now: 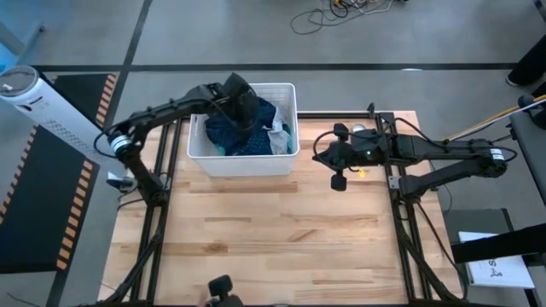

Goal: Sort clothes
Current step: Put the blue sock into the white laundry bin, then adjust the white laundry bin, then return to Home Position

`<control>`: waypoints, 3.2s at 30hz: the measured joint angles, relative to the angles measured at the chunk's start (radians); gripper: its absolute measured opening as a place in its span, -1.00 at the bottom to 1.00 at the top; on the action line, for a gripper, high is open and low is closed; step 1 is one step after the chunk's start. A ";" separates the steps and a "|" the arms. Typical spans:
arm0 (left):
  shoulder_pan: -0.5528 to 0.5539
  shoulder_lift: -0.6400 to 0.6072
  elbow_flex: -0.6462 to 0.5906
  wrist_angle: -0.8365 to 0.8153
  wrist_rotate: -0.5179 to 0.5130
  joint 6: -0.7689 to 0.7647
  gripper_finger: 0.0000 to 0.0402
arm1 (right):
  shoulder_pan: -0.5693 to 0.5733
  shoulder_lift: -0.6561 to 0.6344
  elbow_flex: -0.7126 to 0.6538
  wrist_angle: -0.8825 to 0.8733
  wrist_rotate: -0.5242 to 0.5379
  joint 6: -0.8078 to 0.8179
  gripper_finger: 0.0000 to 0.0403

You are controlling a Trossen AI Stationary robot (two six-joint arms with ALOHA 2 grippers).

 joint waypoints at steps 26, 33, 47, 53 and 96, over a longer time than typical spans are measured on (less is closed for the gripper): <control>0.011 0.001 -0.062 0.107 0.076 0.018 -1.00 | 0.000 0.000 -0.003 -0.024 -0.002 -0.001 -1.00; 0.005 -0.116 0.028 0.014 0.075 0.019 -1.00 | 0.000 0.000 -0.004 -0.031 -0.002 -0.004 -1.00; 0.005 -0.267 0.044 -0.119 -0.004 -0.002 -0.86 | 0.000 0.000 -0.004 -0.033 0.000 -0.009 -1.00; 0.005 -0.283 0.044 -0.258 -0.244 -0.006 -0.70 | 0.000 0.000 -0.004 -0.046 0.000 -0.006 -1.00; 0.126 -0.450 -0.211 -0.023 0.005 -0.113 -1.00 | 0.019 -0.069 -0.038 -0.046 0.002 -0.133 -1.00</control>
